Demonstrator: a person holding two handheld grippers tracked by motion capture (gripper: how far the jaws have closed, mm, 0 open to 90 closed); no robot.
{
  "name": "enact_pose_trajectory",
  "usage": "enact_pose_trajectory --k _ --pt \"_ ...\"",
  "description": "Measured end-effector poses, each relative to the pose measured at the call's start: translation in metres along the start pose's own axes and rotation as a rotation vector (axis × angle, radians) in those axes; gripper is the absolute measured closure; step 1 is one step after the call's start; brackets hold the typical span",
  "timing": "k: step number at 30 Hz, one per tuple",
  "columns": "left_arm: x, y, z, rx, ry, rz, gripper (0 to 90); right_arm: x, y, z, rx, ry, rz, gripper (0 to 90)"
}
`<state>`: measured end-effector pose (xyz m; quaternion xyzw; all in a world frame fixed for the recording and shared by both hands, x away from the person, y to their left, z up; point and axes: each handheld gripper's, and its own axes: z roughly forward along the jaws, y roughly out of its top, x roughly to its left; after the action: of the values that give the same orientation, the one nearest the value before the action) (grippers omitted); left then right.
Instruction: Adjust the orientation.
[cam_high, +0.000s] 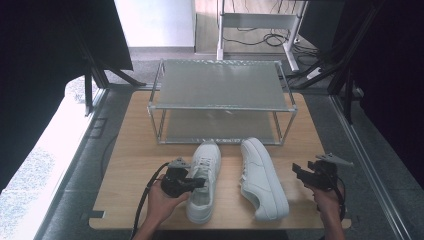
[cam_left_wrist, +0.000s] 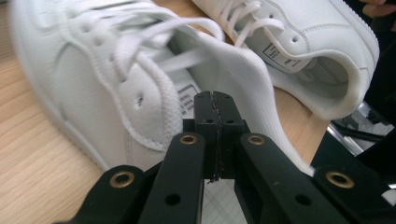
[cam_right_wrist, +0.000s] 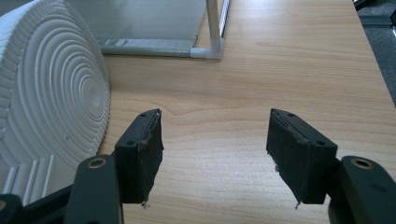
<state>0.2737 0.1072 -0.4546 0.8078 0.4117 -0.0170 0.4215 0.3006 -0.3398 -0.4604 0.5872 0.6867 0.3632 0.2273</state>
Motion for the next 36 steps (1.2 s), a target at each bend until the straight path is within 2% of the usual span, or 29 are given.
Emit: enact_pose_trajectory --k 5,8,10,13,15,16,17,20,22,26,31,34,36 --pt "0.009 -0.003 -0.006 -0.015 0.014 -0.014 88.6 0.001 0.000 0.000 0.002 0.000 -0.003 35.8" --pt "0.005 -0.002 -0.006 -0.010 -0.014 0.001 79.5 0.001 0.000 0.001 0.002 -0.002 -0.003 35.8" --pt "0.002 -0.001 -0.007 -0.011 0.005 0.022 74.8 0.001 0.000 0.001 0.003 -0.002 -0.005 35.8" --pt "0.001 0.001 -0.012 -0.024 0.004 0.028 70.8 0.002 0.000 0.001 -0.002 0.001 -0.009 35.8" --pt "0.001 0.003 -0.020 -0.063 -0.018 0.026 66.4 0.002 0.000 0.000 -0.010 -0.001 -0.007 35.8" --pt "0.001 0.004 -0.024 -0.100 -0.047 0.023 63.4 0.002 0.000 0.000 -0.011 -0.001 -0.006 35.9" --pt "0.000 0.005 -0.029 -0.142 -0.054 0.020 58.8 0.002 0.001 0.000 -0.010 -0.002 -0.007 35.8" --pt "-0.001 0.007 -0.040 -0.221 0.009 0.057 46.5 0.000 0.001 0.000 -0.010 -0.002 -0.007 35.9" --pt "0.001 0.006 -0.045 -0.247 0.019 0.046 40.6 0.001 0.001 0.000 -0.011 -0.002 -0.004 35.9" --pt "0.009 0.004 -0.053 -0.275 0.034 0.007 42.1 0.004 0.001 -0.002 -0.038 0.004 -0.022 35.6" --pt "0.022 0.000 -0.056 -0.294 0.066 -0.022 40.3 0.017 0.006 -0.009 -0.107 0.040 -0.093 36.9" --pt "0.029 -0.002 -0.058 -0.302 0.097 -0.027 38.5 0.024 0.008 -0.011 -0.124 0.068 -0.127 41.1" --pt "0.031 -0.002 -0.060 -0.317 0.114 -0.025 35.5 0.031 0.011 -0.015 -0.130 0.107 -0.147 47.4"
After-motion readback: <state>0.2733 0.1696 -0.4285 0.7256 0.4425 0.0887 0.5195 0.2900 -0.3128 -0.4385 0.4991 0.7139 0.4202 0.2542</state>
